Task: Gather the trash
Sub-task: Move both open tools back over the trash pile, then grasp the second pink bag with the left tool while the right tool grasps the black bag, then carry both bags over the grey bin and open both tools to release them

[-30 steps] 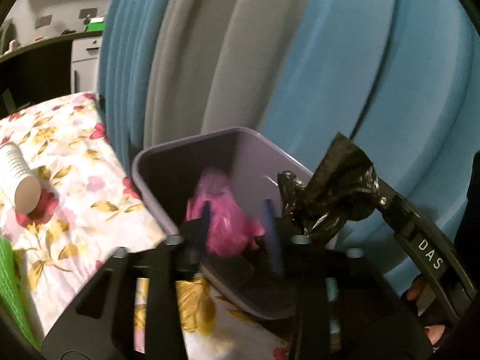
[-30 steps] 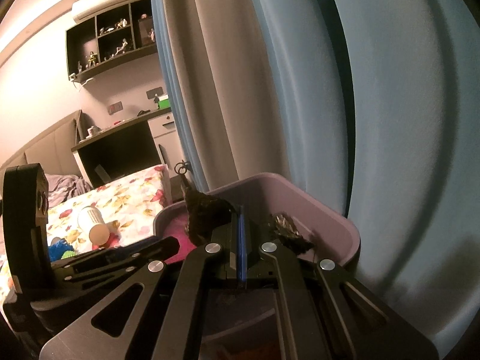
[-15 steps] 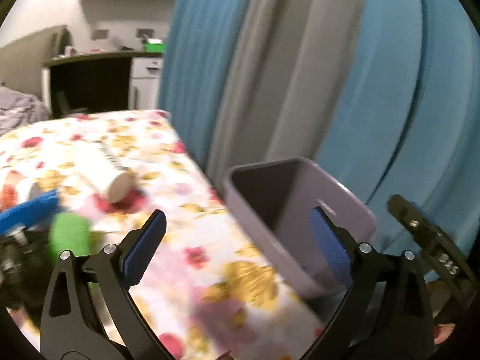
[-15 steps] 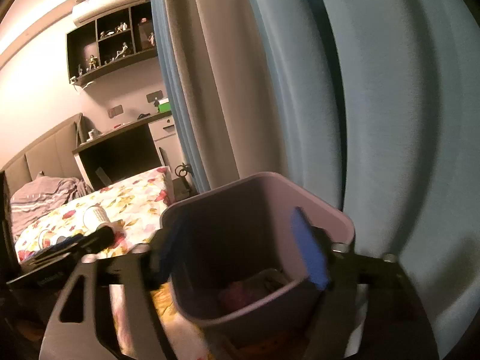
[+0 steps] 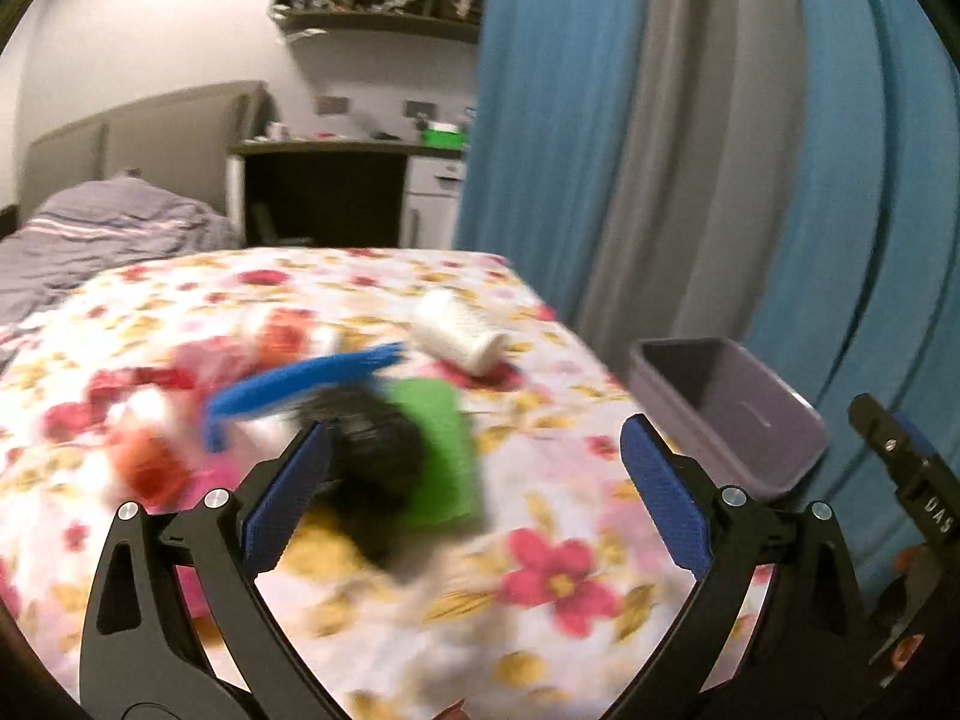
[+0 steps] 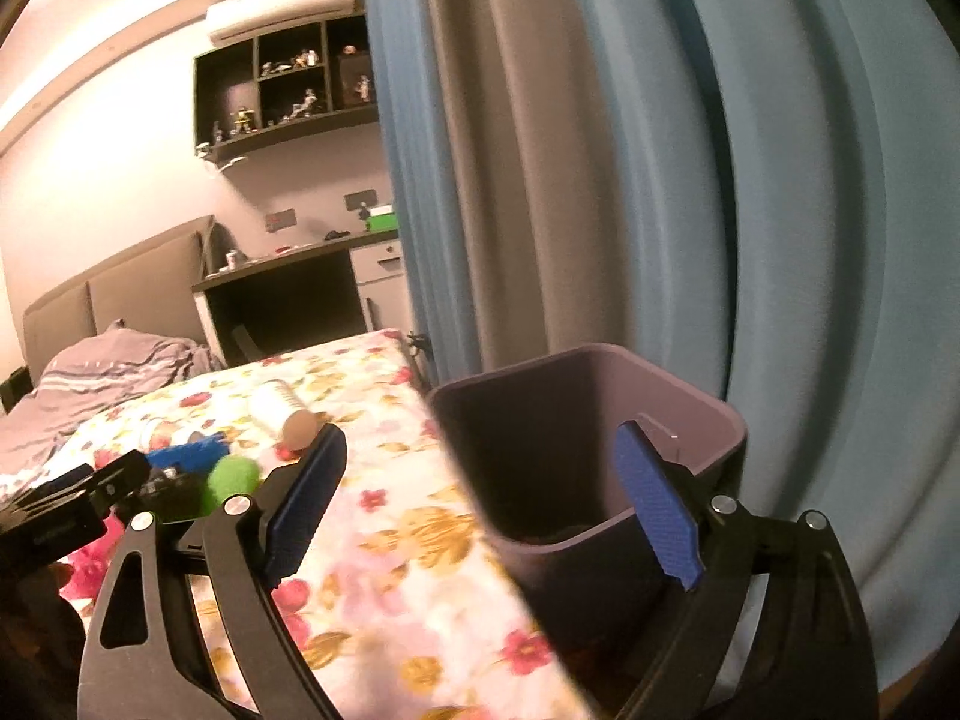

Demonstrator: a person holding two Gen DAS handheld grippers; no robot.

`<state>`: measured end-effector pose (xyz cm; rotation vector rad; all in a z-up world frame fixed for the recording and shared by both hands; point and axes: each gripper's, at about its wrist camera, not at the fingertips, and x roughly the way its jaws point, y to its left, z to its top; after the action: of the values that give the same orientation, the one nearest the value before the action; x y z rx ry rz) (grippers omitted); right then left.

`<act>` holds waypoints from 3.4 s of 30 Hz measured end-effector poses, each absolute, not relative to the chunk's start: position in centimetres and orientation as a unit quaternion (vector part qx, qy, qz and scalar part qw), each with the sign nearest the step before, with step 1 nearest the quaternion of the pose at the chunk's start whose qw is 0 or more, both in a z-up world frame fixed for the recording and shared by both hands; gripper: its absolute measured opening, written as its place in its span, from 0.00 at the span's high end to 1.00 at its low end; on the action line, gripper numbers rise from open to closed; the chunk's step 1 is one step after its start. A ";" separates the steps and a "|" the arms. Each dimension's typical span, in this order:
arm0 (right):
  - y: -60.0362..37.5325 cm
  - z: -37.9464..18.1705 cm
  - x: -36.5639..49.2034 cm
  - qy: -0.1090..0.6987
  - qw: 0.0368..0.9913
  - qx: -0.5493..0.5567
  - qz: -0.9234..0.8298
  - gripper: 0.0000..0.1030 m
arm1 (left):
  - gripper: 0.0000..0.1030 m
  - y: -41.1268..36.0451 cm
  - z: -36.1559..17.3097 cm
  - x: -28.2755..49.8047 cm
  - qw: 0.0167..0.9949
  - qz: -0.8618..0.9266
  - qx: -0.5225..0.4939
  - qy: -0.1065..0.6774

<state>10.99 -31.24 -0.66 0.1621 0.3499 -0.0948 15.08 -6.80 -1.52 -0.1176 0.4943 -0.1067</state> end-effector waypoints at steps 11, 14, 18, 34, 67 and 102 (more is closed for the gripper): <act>-24.6 -0.8 10.4 0.177 0.981 0.070 0.017 0.15 | 0.07 2.9 -3.0 10.1 0.967 0.037 -0.074 0.240; -23.0 -0.7 10.5 0.182 0.981 0.068 0.031 0.15 | 0.07 4.7 -3.7 9.7 0.964 0.051 -0.081 0.247; -20.9 -0.8 10.7 0.186 0.979 0.062 0.049 0.15 | 0.07 6.3 -4.7 9.7 0.957 0.057 -0.087 0.270; -16.3 -1.6 12.0 0.216 0.971 0.039 0.091 0.15 | 0.40 7.0 -8.3 13.0 0.924 0.024 -0.101 0.367; -8.8 -4.5 20.2 0.291 0.947 -0.001 0.134 0.26 | 0.71 11.5 -3.3 11.0 0.953 0.070 -0.120 0.270; -15.3 -0.3 13.3 0.242 0.952 0.061 0.174 0.68 | 0.71 6.8 -1.2 10.0 0.963 0.027 -0.092 0.250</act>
<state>13.34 -15.34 -0.31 0.1237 0.4926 0.3540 9.99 6.82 -1.20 -0.1856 0.5068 0.0545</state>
